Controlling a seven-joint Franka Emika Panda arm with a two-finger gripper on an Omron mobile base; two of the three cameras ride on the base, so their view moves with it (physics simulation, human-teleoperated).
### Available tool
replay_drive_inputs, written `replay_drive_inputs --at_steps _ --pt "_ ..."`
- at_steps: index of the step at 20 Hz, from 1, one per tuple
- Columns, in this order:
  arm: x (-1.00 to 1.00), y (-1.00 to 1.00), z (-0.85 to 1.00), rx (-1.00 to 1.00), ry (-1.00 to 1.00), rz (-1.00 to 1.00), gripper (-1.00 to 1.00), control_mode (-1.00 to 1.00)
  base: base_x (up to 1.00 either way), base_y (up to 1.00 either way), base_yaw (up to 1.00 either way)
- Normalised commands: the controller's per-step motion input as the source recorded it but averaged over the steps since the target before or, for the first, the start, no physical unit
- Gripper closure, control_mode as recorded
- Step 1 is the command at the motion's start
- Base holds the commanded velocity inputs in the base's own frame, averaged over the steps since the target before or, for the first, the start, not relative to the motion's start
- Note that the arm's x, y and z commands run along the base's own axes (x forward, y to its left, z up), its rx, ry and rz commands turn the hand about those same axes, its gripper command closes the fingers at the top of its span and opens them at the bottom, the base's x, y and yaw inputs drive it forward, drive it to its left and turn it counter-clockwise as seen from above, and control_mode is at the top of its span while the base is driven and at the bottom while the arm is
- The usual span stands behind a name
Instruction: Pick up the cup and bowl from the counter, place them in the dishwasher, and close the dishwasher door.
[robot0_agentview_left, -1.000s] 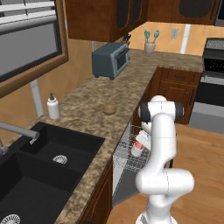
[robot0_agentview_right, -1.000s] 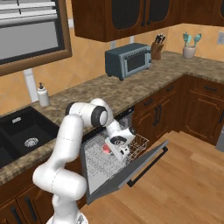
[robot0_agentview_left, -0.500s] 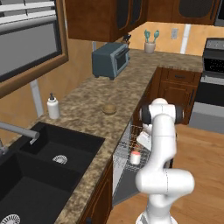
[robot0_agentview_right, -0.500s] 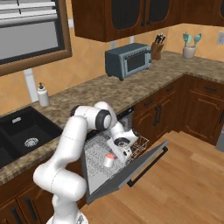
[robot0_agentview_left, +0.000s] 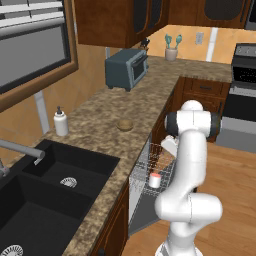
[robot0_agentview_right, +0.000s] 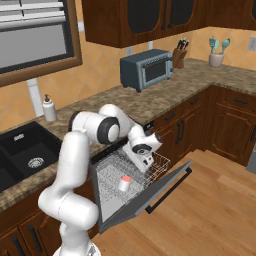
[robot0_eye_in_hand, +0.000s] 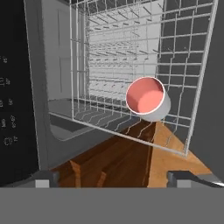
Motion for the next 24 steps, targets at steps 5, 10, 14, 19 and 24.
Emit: replay_drive_inputs --at_steps 5,10,14,19,24 --pt "0.00 0.25 1.00 0.00 -0.22 0.10 -1.00 -1.00 0.00 0.00 0.00" --pt "0.16 0.51 1.00 0.00 -0.08 0.01 -1.00 -1.00 0.00 0.00 0.00" --pt "0.48 0.73 1.00 0.00 0.02 0.00 -1.00 -1.00 0.00 0.00 0.00" --pt "0.78 0.75 0.35 0.00 0.31 0.00 -1.00 -1.00 0.00 0.00 0.00" --pt "0.96 0.15 -0.22 0.00 0.21 0.00 -1.00 -1.00 0.00 0.00 0.00"
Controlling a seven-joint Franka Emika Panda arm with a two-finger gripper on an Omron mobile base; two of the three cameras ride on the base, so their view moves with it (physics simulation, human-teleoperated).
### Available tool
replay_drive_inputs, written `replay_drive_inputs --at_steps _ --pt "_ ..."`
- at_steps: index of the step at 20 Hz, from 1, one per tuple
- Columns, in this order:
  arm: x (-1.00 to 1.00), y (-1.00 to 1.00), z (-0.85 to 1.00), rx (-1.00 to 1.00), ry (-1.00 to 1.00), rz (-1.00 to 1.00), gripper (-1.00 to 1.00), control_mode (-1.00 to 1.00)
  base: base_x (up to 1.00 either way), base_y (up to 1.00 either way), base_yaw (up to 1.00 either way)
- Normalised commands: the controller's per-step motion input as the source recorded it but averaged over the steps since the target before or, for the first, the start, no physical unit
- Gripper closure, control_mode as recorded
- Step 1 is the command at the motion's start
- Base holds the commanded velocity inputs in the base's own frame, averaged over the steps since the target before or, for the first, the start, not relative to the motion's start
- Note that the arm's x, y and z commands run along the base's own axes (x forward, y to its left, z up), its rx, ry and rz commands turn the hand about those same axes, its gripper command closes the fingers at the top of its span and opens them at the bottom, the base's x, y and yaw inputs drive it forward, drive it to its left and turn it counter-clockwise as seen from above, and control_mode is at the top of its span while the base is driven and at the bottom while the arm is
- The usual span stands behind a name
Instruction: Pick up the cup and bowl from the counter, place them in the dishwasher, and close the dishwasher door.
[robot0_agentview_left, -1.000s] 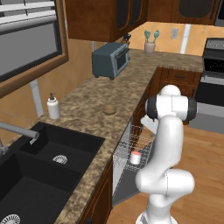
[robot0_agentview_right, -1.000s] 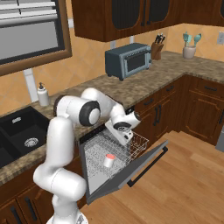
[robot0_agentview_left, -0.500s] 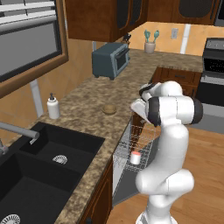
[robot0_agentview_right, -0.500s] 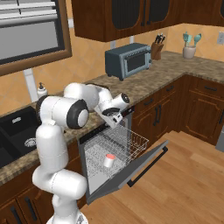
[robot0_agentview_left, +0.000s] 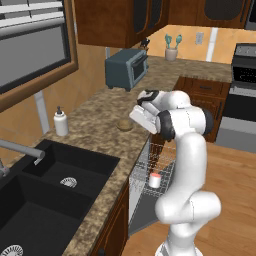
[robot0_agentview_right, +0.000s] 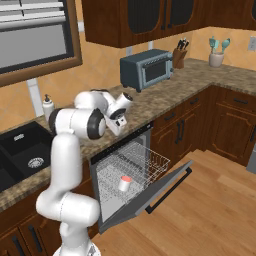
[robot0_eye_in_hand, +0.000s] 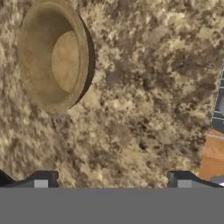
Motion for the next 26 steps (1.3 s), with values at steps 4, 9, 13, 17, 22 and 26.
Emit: replay_drive_inputs --at_steps 4,9,13,17,22,26 --pt "0.97 0.11 -0.16 0.00 0.11 0.00 -1.00 -1.00 0.00 0.00 0.00" --pt "0.69 0.08 -0.49 0.00 0.06 0.00 -1.00 -1.00 0.00 0.00 0.00" --pt "0.24 0.00 -0.16 0.00 0.00 0.00 -1.00 -1.00 0.00 0.00 0.00" --pt "0.01 0.00 -0.20 0.00 -0.01 0.00 1.00 -1.00 0.00 0.00 0.00" --pt "-0.27 0.06 -0.19 0.00 -0.03 0.00 1.00 -1.00 0.00 0.00 0.00" --pt "-0.56 0.00 0.02 0.00 -0.16 0.00 1.00 -1.00 0.00 0.00 0.00"
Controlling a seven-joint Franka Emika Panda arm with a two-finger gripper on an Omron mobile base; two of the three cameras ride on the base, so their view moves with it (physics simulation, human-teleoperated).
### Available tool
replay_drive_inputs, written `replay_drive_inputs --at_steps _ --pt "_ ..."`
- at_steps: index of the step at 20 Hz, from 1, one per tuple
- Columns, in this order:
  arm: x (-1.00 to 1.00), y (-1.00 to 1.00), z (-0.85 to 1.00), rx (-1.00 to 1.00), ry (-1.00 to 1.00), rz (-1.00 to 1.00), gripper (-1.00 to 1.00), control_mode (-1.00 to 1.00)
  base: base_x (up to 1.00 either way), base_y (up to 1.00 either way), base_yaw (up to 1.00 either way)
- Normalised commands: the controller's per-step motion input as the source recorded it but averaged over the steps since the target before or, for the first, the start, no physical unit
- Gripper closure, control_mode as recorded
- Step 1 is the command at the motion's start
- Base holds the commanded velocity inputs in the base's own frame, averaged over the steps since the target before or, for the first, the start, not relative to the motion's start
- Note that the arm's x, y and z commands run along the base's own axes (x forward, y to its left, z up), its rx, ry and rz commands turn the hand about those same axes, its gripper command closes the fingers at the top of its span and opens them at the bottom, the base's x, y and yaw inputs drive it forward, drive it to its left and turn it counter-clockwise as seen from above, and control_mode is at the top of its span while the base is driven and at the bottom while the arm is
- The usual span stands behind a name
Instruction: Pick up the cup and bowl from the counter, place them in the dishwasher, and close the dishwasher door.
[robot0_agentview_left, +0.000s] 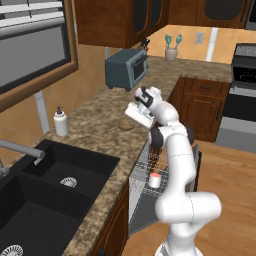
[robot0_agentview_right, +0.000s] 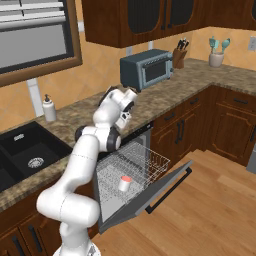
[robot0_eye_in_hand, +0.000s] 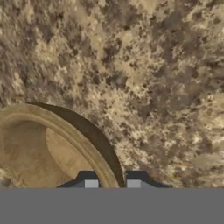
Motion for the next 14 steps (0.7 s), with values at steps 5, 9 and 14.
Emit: replay_drive_inputs --at_steps 5,9,14 --pt "-0.94 -0.26 0.09 0.00 -0.26 0.00 1.00 -1.00 0.00 0.00 0.00" --pt "-1.00 -0.58 0.00 0.00 -0.33 0.01 1.00 -1.00 0.00 0.00 0.00" --pt "-1.00 -0.75 -0.04 0.00 -0.32 0.03 1.00 -1.00 0.00 0.00 0.00"
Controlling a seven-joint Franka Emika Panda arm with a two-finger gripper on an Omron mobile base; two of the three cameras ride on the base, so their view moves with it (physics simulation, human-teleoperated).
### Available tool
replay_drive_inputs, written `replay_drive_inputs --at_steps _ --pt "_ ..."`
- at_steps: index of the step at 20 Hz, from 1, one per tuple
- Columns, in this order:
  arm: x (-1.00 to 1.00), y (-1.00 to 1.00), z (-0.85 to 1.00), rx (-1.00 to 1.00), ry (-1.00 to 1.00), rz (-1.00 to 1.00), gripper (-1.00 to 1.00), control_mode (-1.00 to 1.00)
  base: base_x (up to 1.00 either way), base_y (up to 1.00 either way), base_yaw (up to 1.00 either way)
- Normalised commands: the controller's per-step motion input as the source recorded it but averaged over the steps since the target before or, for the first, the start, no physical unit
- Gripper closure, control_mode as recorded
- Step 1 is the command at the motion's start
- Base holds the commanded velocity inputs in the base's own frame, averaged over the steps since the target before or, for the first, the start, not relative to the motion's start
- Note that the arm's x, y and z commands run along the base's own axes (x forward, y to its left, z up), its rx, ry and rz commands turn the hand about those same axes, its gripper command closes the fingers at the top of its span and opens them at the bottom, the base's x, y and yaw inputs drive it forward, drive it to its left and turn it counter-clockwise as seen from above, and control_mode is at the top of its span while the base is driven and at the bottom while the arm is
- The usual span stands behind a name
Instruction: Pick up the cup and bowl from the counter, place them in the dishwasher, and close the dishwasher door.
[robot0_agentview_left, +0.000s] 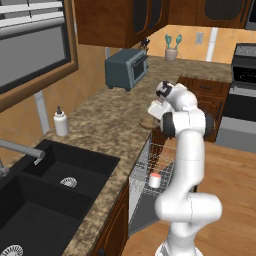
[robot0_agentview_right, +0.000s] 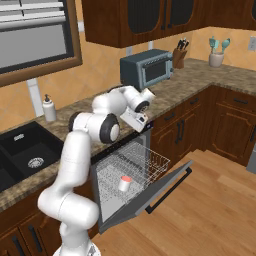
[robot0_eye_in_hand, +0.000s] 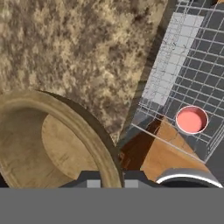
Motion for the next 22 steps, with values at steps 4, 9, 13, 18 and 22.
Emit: replay_drive_inputs --at_steps 4,9,13,18,22 --pt "-1.00 -0.82 -0.36 0.00 -0.21 0.01 1.00 -1.00 0.00 0.00 0.00" --pt "-0.98 -0.55 -0.85 0.00 -0.07 0.01 1.00 -1.00 0.00 0.00 0.00" --pt "0.06 -0.14 -1.00 0.00 0.00 0.00 1.00 -1.00 0.00 0.00 0.00" --pt "0.33 -0.29 -0.98 0.00 0.00 0.00 1.00 -1.00 0.00 0.00 0.00" --pt "0.38 -0.41 -0.70 0.00 0.00 0.00 1.00 -1.00 0.00 0.00 0.00"
